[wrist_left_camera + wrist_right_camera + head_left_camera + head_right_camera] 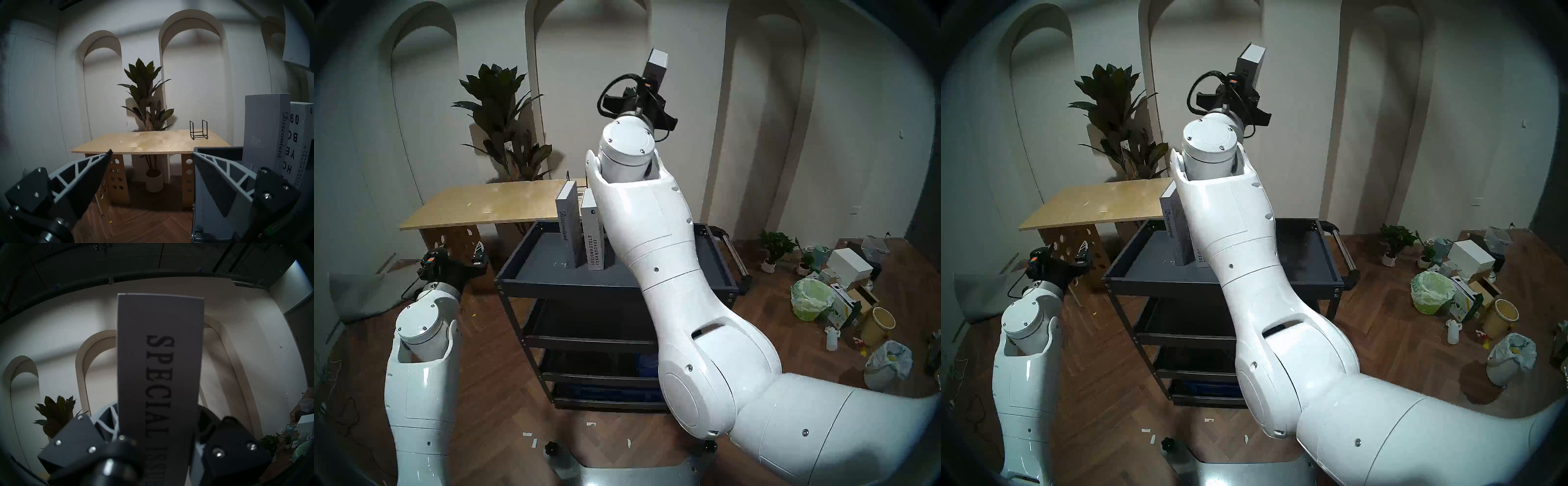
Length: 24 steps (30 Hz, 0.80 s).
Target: Sort the books onto the shelf by size, largest to the left
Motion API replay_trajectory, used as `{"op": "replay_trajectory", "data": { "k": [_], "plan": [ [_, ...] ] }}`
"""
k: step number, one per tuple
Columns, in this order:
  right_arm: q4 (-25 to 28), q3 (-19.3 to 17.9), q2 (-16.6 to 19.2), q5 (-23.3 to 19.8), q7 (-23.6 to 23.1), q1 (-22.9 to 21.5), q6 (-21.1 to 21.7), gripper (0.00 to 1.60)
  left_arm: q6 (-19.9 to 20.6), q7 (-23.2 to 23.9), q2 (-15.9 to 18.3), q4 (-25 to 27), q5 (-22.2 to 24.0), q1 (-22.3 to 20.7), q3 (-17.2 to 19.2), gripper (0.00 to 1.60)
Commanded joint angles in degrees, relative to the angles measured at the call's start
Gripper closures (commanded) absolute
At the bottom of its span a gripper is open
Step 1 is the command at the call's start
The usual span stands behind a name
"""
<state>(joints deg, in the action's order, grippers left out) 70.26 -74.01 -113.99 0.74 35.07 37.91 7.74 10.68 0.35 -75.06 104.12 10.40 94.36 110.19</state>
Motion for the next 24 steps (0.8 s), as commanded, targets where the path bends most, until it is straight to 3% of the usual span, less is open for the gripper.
{"op": "replay_trajectory", "data": {
  "k": [1,7,13,24],
  "plan": [
    [-0.08,5.73,-1.01,-4.78,1.44,-4.08,1.56,1.60,-0.66,-2.10,0.19,1.06,-0.74,0.37,2.79,0.00],
    [-2.52,10.62,-1.01,-11.17,2.02,-5.77,2.39,1.60,-0.93,-3.42,-0.07,0.77,-0.83,0.94,5.38,0.00],
    [-7.48,15.93,-1.01,-17.93,1.67,-8.70,0.59,1.60,-1.15,-4.37,-0.19,0.11,-0.67,1.69,7.89,0.00],
    [-12.23,22.34,-1.01,-23.76,1.62,-13.32,-2.30,1.60,-1.40,-5.18,-0.09,-1.87,-0.12,2.09,10.63,0.00]
  ]
}}
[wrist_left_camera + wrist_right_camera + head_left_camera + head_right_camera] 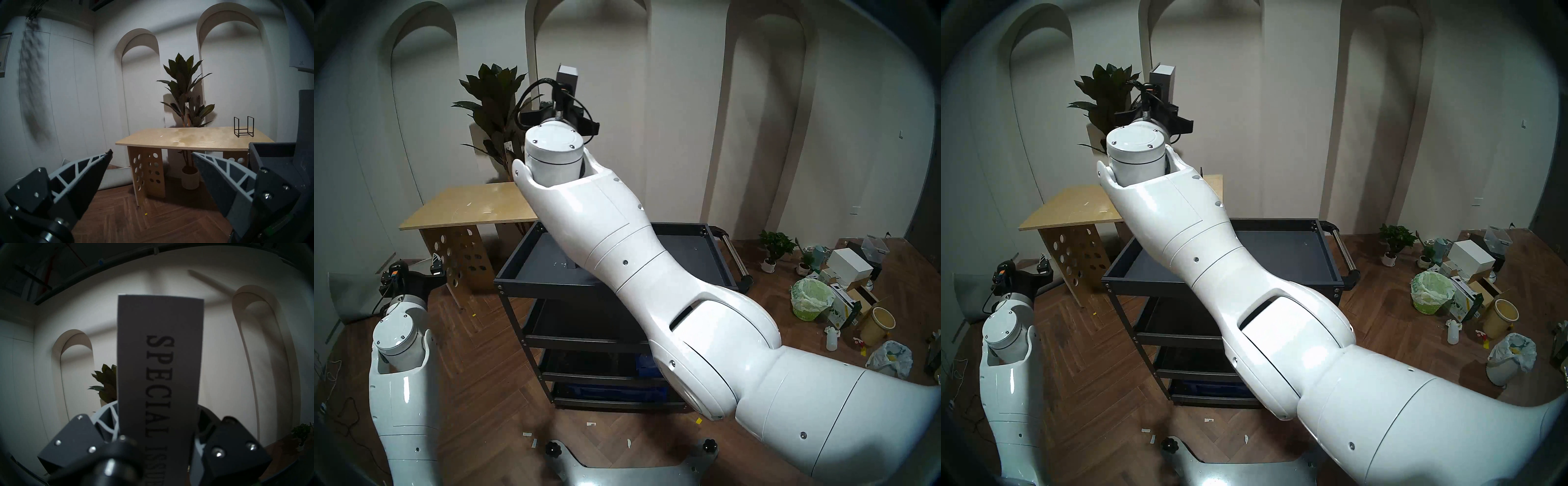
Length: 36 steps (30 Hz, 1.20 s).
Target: Sort the books onto the shelf by size, largest to the left
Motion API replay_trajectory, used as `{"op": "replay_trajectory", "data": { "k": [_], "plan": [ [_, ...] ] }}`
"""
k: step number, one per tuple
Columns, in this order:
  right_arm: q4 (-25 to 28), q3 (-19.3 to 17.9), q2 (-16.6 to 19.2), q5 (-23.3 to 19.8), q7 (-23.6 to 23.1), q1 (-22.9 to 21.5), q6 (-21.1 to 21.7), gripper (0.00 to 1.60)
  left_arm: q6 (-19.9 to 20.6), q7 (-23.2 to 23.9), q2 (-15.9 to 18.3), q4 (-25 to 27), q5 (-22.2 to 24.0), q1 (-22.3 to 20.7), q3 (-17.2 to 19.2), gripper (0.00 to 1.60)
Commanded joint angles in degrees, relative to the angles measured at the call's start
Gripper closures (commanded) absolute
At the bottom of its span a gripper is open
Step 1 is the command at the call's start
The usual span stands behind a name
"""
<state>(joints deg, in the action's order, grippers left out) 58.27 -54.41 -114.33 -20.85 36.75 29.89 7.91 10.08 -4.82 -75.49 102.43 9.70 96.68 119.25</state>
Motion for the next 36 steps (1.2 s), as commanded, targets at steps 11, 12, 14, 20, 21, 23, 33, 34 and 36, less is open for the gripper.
{"op": "replay_trajectory", "data": {
  "k": [11,12,14,20,21,23,33,34,36],
  "plan": [
    [-7.14,8.28,-0.67,-8.05,-0.34,-7.37,-8.43,1.60,-0.96,-0.20,0.82,-2.87,2.09,-0.33,3.28,0.00],
    [-7.84,8.63,-0.67,-8.79,-0.41,-7.49,-9.05,1.60,-1.00,-0.18,0.90,-3.16,2.25,-0.37,3.41,0.00],
    [-8.96,9.04,-0.67,-9.70,-0.59,-7.32,-10.08,1.60,-0.98,-0.20,1.04,-3.75,2.44,-0.46,3.68,0.00],
    [-12.49,11.00,-0.67,-12.59,-1.06,-7.01,-12.91,1.60,-0.93,-0.20,1.58,-5.94,3.14,-0.94,4.53,0.00],
    [-12.96,11.34,-0.67,-12.89,-1.19,-6.81,-13.19,1.60,-0.89,-0.19,1.63,-6.32,3.21,-0.97,4.60,0.00],
    [-14.04,12.22,-0.67,-13.91,-1.46,-6.61,-14.00,1.60,-0.88,-0.14,1.79,-7.25,3.43,-1.13,4.71,0.00],
    [-18.09,15.07,-0.67,-17.72,-2.91,-5.82,-16.35,1.60,-0.85,0.11,2.49,-10.96,4.26,-2.00,4.95,0.00],
    [-18.40,15.24,-0.67,-17.98,-3.05,-5.76,-16.51,1.60,-0.86,0.14,2.53,-11.22,4.32,-2.07,4.94,0.00],
    [-19.08,15.64,-0.67,-18.53,-3.41,-5.67,-16.89,1.60,-0.83,0.21,2.63,-11.82,4.44,-2.28,4.86,0.00]
  ]
}}
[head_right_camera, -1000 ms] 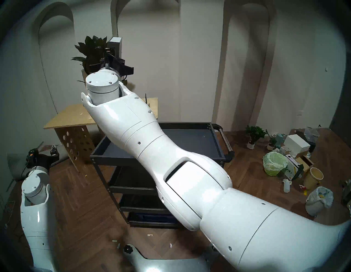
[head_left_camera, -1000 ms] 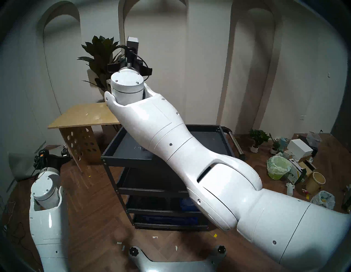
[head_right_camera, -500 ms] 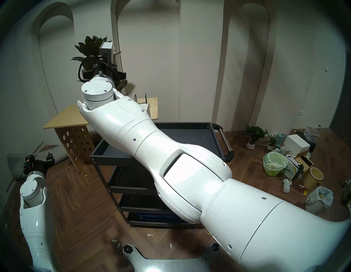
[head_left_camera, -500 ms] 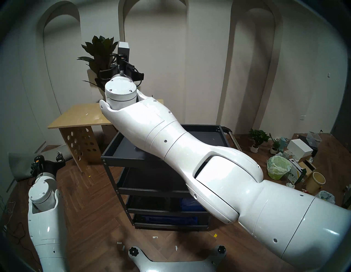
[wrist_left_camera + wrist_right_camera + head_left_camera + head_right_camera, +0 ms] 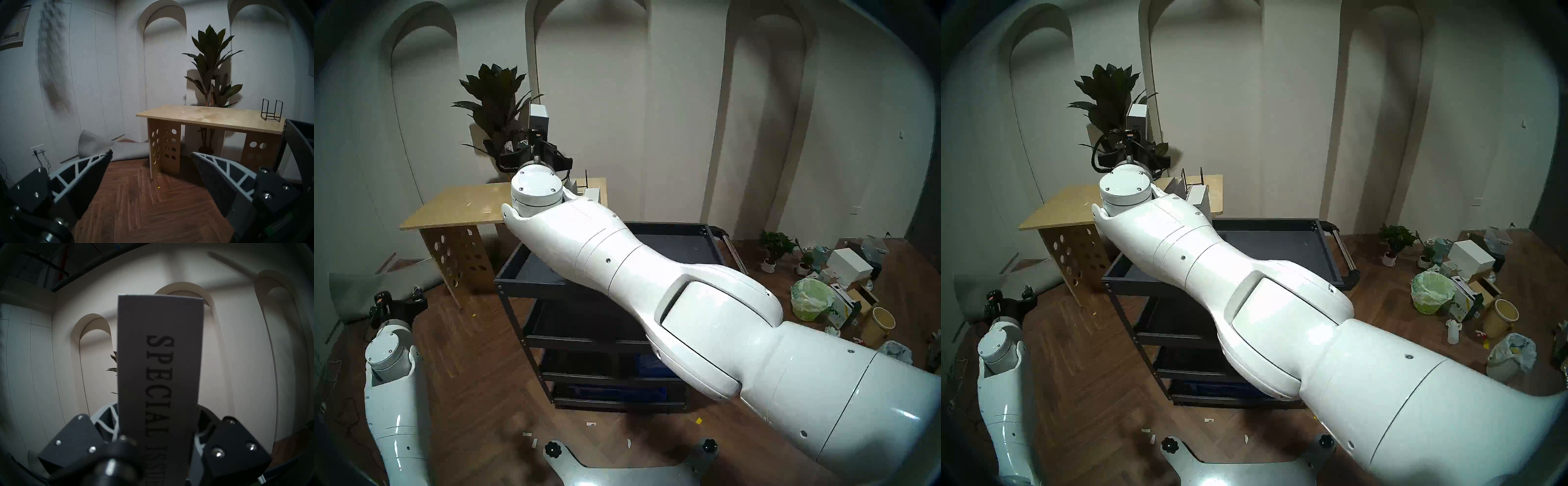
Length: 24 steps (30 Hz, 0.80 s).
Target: Sort the books onto the shelf by size, largest to the left
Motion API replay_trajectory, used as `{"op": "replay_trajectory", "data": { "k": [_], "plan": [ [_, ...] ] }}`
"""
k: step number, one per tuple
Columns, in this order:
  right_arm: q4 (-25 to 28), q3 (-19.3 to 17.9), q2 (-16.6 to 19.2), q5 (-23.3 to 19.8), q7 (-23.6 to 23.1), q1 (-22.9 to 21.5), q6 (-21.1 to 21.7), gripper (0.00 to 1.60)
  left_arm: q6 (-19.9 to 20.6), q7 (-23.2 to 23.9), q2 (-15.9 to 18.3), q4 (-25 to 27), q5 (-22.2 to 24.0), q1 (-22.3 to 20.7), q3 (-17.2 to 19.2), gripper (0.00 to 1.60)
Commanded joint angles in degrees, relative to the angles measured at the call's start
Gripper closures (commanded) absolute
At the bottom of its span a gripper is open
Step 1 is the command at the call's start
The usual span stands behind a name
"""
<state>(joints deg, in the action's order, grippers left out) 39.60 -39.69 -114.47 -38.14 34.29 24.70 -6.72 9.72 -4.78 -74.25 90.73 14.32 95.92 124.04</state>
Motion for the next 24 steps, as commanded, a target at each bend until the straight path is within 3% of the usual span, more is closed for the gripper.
{"op": "replay_trajectory", "data": {
  "k": [1,24],
  "plan": [
    [-0.86,1.17,-0.53,-1.59,-1.16,-0.46,-2.50,1.60,-0.47,0.22,1.47,-0.49,-0.10,-1.67,0.00,0.00],
    [-7.53,5.48,-0.53,-7.39,-6.12,1.74,-5.17,1.60,-0.37,1.01,2.28,-5.13,0.39,-3.83,-1.60,0.00]
  ]
}}
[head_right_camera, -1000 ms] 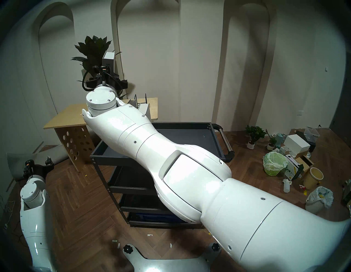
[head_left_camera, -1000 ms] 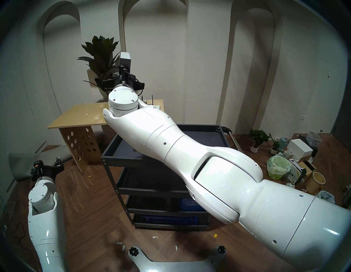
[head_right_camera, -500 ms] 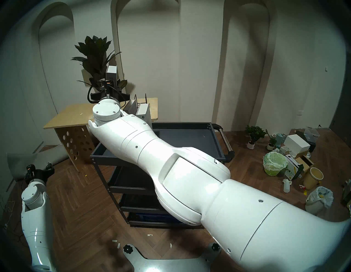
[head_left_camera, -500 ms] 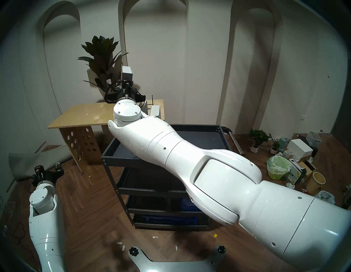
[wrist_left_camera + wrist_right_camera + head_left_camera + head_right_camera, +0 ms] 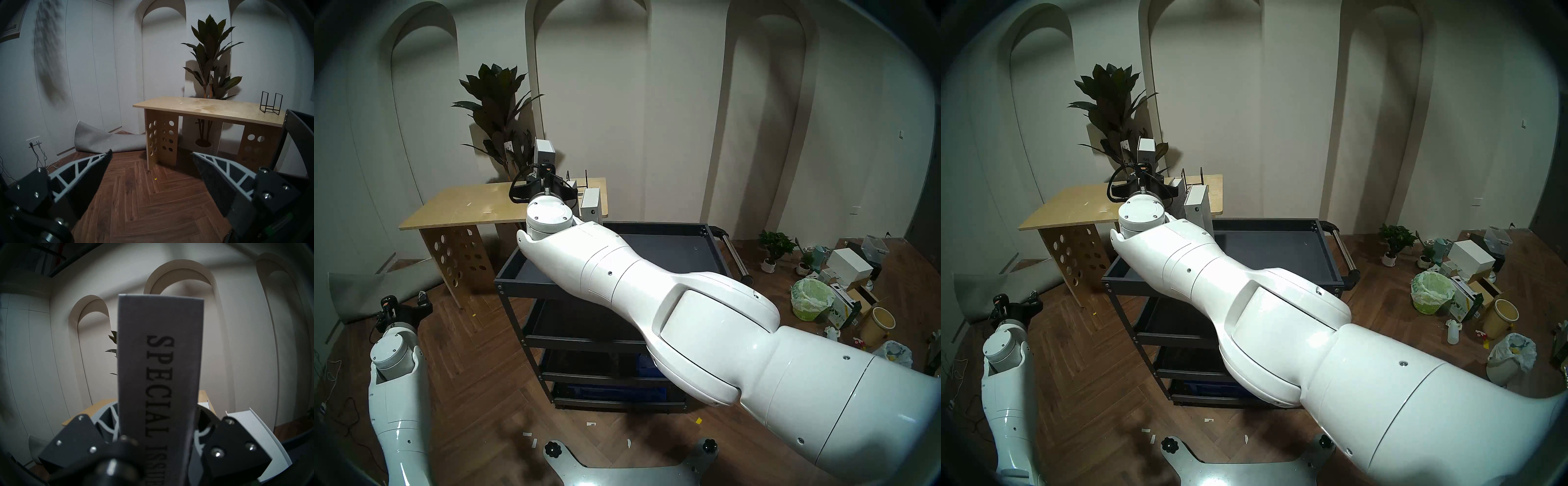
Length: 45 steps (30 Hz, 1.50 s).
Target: Sort the books onto the shelf by size, largest to the left
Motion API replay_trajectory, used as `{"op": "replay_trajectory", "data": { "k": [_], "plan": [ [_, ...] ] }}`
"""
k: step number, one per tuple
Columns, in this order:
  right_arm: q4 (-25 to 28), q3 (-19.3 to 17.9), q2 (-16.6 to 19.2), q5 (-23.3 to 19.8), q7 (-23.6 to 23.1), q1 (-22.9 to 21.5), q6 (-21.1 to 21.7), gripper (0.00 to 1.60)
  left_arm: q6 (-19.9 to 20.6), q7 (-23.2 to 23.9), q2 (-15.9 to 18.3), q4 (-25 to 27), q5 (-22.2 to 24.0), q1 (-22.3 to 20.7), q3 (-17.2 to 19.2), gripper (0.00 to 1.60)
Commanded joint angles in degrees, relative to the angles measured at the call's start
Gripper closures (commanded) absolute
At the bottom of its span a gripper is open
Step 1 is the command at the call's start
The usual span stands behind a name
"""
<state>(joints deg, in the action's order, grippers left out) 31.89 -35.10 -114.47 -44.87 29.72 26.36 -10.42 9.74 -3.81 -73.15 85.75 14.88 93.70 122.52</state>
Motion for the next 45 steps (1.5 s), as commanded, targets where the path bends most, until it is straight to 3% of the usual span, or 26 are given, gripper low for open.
{"op": "replay_trajectory", "data": {
  "k": [1,25,45],
  "plan": [
    [0.04,1.13,-0.53,-0.82,-1.74,0.18,-1.53,1.60,-0.39,0.04,1.21,-0.32,-0.17,-1.67,-0.12,0.00],
    [-3.37,7.69,-0.53,-1.94,-4.98,1.83,-2.73,1.60,-0.42,0.39,1.45,-3.92,0.00,-2.42,-0.02,0.00],
    [-6.99,10.80,-0.53,-1.28,-5.99,2.46,-3.37,1.60,-0.35,0.98,1.31,-6.73,-0.05,-3.37,-0.55,0.00]
  ]
}}
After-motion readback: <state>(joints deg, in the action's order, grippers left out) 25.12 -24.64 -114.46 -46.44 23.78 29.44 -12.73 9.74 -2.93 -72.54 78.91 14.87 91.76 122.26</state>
